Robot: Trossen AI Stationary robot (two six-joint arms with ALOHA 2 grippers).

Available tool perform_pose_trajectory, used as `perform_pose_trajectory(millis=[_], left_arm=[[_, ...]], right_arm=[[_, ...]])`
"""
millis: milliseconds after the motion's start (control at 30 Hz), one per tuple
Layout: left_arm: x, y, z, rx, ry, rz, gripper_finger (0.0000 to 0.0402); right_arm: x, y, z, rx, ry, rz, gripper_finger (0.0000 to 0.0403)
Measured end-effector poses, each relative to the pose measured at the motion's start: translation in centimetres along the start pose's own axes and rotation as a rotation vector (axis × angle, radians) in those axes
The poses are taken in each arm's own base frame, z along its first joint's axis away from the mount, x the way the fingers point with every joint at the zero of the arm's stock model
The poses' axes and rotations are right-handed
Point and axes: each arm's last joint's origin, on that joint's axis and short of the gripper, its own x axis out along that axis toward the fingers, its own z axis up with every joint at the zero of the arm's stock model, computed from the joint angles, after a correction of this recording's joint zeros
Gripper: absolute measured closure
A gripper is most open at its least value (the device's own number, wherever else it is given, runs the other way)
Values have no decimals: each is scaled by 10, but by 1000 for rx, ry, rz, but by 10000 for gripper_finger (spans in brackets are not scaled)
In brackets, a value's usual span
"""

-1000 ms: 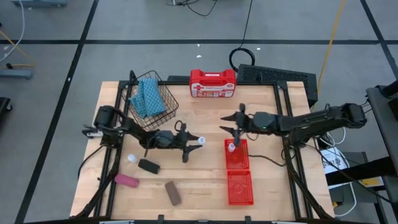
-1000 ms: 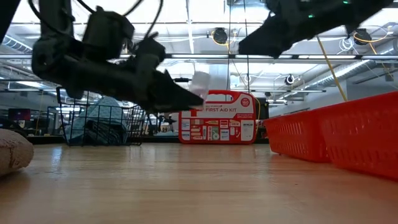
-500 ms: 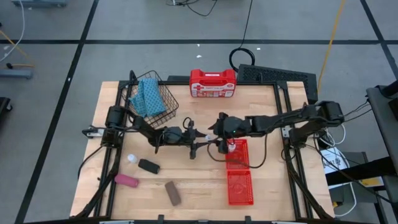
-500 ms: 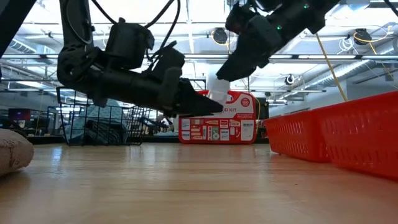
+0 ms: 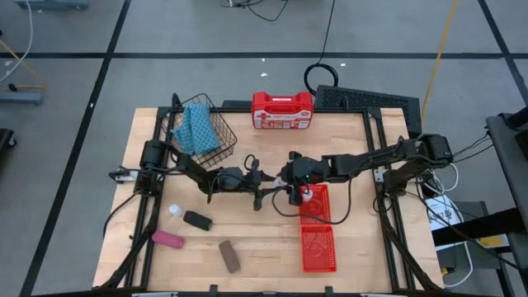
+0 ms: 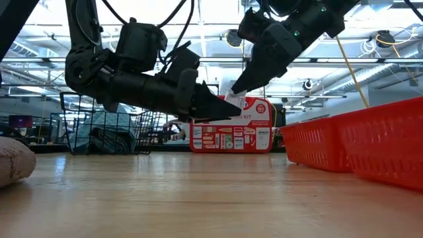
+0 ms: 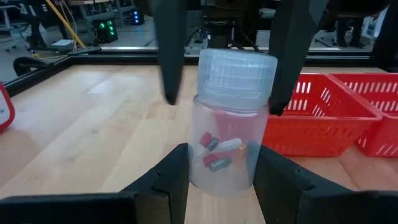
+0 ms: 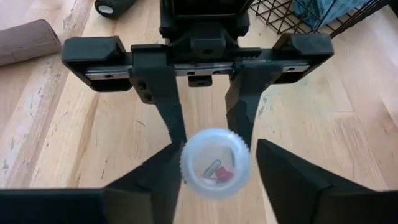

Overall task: Pick & Place Medicine items
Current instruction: Put the bottom white pill bottle into the top red basket

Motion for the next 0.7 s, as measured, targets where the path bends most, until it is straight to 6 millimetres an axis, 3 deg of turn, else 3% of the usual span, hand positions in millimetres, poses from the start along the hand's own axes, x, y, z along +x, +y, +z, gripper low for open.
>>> perform_pose_trajectory(millis=[133, 333, 500, 700], left_arm=[[0, 0, 0, -9, 0, 7, 251], [0, 0, 1, -46, -6, 1, 180], [0, -1, 0, -94, -3, -9, 135], [0, 0, -1, -109, 14, -3, 115]], right_arm=[[0, 0, 0, -25, -1, 0, 274], [-5, 0, 2, -70, -11, -2, 279], [-27, -3, 7, -73, -21, -26, 279], [-68, -1, 6, -19, 31, -25, 279]])
